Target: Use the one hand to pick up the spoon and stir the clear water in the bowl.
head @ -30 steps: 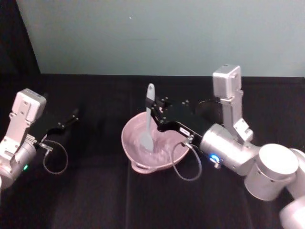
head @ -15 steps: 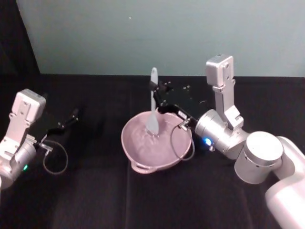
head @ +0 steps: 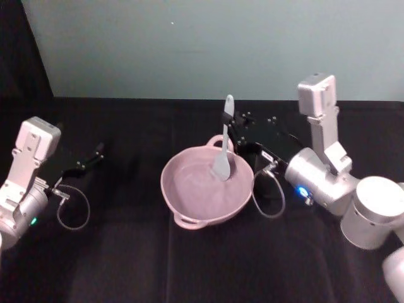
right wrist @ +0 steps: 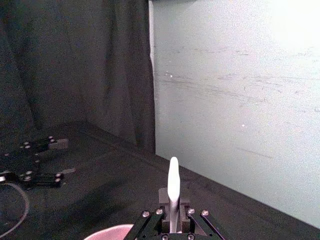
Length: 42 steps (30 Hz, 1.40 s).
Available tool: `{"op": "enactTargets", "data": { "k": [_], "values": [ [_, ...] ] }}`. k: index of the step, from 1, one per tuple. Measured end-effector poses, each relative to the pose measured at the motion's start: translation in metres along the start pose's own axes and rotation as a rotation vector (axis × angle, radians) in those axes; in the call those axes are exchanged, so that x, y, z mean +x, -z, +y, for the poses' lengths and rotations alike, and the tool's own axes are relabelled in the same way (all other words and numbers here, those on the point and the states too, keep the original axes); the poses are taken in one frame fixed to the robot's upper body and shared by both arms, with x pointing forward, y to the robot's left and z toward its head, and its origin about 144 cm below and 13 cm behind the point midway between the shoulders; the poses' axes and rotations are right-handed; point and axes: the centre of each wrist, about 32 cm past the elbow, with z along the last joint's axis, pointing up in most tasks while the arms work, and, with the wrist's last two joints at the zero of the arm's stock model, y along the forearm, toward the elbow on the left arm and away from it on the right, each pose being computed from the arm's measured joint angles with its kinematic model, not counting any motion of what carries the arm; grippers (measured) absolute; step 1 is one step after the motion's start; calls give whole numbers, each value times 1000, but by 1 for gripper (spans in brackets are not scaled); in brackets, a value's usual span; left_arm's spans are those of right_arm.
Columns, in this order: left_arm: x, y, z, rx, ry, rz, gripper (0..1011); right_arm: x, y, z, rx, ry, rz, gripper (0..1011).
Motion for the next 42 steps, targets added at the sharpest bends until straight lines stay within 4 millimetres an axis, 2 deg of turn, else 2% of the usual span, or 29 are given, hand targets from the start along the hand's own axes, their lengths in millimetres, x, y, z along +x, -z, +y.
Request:
{"op": "enactTargets", "data": {
  "k": [4,11,17,22,31,42],
  "values": [
    [0,0,0,0,0,0,1011,-5,-2,-13,-2,-28,27,110],
    [0,0,0,0,0,0,1011,-19,-3,-20,1,-92,53,110],
    [0,0,0,0,0,0,1011,-32,-2,-14,0,-139,64,110],
    [0,0,0,0,0,0,1011,-40,1,1,13,-160,66,110],
    [0,0,0,0,0,0,1011,-37,5,24,50,-109,46,110],
    [0,0,0,0,0,0,1011,-17,6,26,65,-14,12,110]
  ]
}}
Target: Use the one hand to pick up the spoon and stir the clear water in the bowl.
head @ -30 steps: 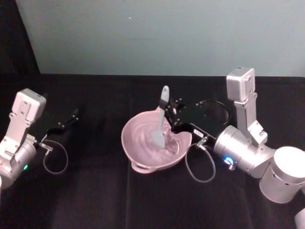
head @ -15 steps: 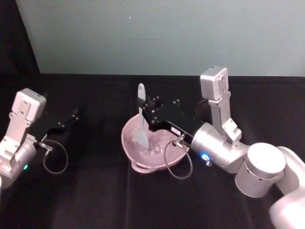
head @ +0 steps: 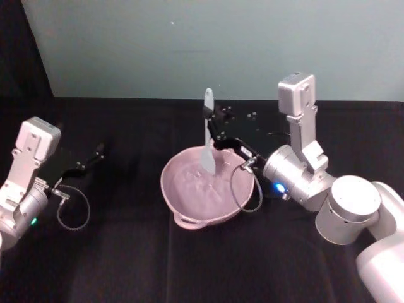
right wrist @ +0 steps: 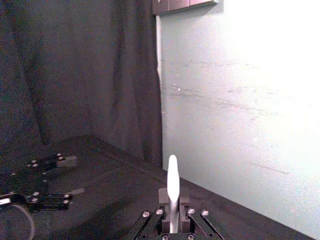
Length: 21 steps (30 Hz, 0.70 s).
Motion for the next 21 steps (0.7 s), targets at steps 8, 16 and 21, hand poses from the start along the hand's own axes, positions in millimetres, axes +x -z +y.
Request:
{"op": "enactTargets", "data": {
  "k": [8,16,21],
  "values": [
    [0,0,0,0,0,0,1011,9,-3,-10,-16,31,-26,110],
    [0,0,0,0,0,0,1011,10,-8,-20,-13,35,9,110],
    [0,0,0,0,0,0,1011,12,-22,-26,16,22,63,110]
  ]
}}
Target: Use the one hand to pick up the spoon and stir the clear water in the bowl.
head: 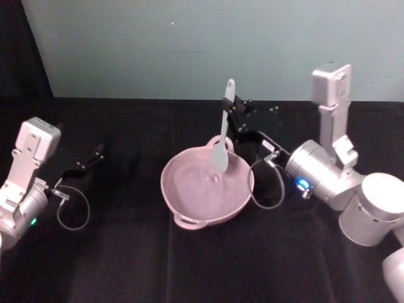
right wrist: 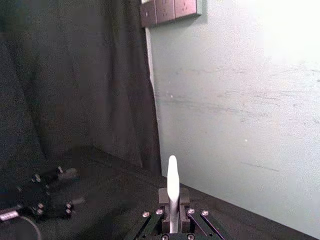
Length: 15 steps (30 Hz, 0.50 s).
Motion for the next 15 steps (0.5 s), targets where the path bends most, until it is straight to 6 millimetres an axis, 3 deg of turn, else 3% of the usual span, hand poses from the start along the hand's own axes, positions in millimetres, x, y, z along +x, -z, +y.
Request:
{"op": "enactTargets", "data": {
  "k": [9,15],
  "values": [
    [0,0,0,0,0,0,1011,12,-38,-19,28,3,135,110],
    [0,0,0,0,0,0,1011,31,-64,-40,59,39,210,110]
  ]
}}
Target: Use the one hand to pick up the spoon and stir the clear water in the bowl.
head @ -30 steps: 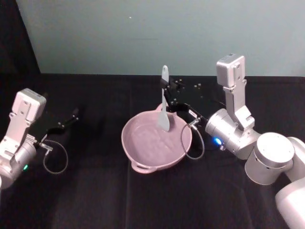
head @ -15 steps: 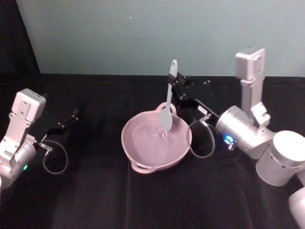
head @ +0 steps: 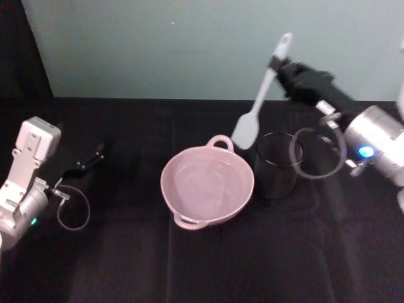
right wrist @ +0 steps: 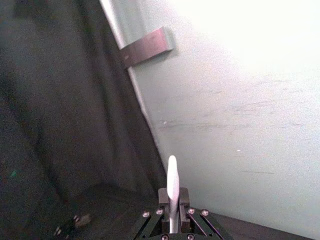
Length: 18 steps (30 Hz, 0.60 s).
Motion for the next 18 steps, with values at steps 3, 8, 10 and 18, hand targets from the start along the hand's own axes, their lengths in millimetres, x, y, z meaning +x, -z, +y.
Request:
{"op": "enactTargets", "data": {
  "k": [3,8,10,18],
  "values": [
    [0,0,0,0,0,0,1011,11,-10,-9,10,28,29,110],
    [0,0,0,0,0,0,1011,30,-17,-23,4,80,77,110],
    [0,0,0,0,0,0,1011,39,-16,-26,-6,100,99,110],
    [0,0,0,0,0,0,1011,57,-5,-28,-41,138,151,110]
  ]
}}
